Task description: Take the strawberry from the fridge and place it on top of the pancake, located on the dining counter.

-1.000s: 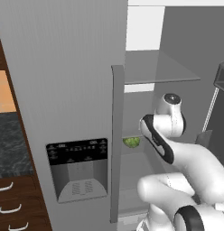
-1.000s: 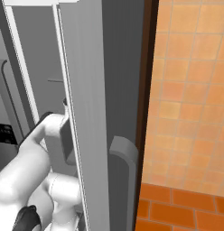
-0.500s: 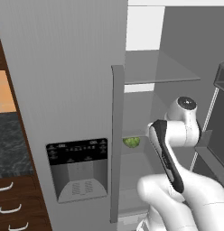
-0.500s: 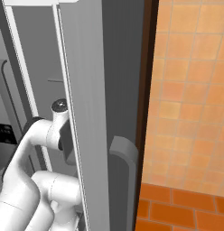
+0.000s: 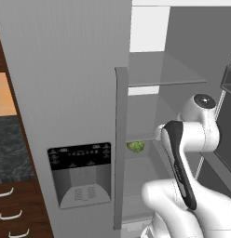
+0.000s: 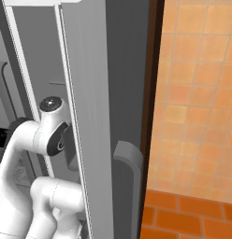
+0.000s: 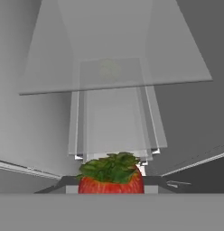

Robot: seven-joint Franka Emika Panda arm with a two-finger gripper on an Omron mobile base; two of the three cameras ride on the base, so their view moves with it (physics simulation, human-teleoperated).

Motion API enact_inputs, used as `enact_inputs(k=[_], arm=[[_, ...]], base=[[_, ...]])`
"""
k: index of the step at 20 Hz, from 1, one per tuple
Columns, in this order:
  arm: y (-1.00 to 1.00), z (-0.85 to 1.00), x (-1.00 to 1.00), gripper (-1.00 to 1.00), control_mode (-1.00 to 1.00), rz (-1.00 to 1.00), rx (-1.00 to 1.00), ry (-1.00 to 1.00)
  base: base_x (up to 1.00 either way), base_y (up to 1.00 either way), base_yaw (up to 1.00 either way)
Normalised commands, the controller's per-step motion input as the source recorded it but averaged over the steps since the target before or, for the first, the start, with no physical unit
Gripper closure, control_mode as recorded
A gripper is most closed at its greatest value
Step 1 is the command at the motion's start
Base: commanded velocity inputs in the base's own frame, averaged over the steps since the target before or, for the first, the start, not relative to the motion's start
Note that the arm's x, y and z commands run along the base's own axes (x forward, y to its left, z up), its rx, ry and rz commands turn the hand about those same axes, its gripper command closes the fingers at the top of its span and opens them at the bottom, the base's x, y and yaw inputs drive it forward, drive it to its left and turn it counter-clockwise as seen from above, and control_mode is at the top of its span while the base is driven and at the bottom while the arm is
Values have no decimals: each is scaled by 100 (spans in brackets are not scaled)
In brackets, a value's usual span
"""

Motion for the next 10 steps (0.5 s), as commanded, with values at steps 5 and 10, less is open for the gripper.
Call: enact_inputs(k=[5,10], arm=[[5,12,-29,100,-100,0,0,4],[24,-5,-36,100,-100,0,0,0]], base=[[0,0,0],[0,0,0]])
